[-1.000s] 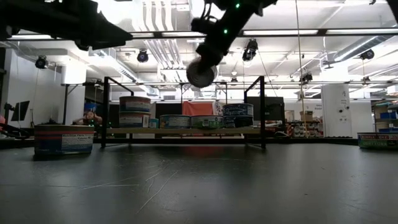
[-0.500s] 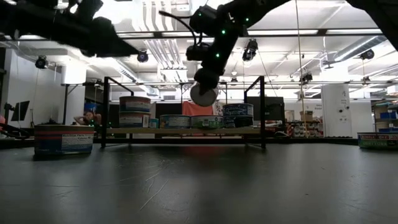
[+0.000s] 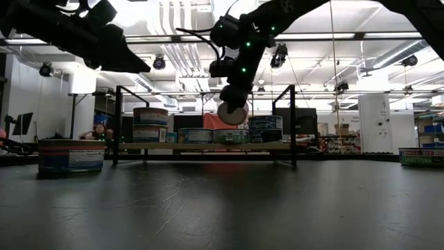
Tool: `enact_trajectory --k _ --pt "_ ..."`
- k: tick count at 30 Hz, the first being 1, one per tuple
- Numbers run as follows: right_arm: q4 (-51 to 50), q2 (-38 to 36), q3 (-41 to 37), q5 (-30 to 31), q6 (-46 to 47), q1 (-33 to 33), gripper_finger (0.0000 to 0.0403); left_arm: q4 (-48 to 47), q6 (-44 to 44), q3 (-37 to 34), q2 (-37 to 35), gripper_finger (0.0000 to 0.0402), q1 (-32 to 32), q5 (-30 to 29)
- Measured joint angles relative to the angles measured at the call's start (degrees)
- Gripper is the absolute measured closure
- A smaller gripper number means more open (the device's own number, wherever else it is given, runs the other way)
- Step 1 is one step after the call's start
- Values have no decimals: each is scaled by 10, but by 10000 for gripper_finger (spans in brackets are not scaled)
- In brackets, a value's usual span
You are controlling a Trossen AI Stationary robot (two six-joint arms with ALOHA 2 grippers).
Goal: Stack canned seafood by type on shelf
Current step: Put the red tuna can on the shelf
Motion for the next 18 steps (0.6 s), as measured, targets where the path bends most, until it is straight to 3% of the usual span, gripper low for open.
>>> enact_trajectory --k 18 --pt "21 13 0 0 51 -7 274 -11 11 3 -6 79 0 0"
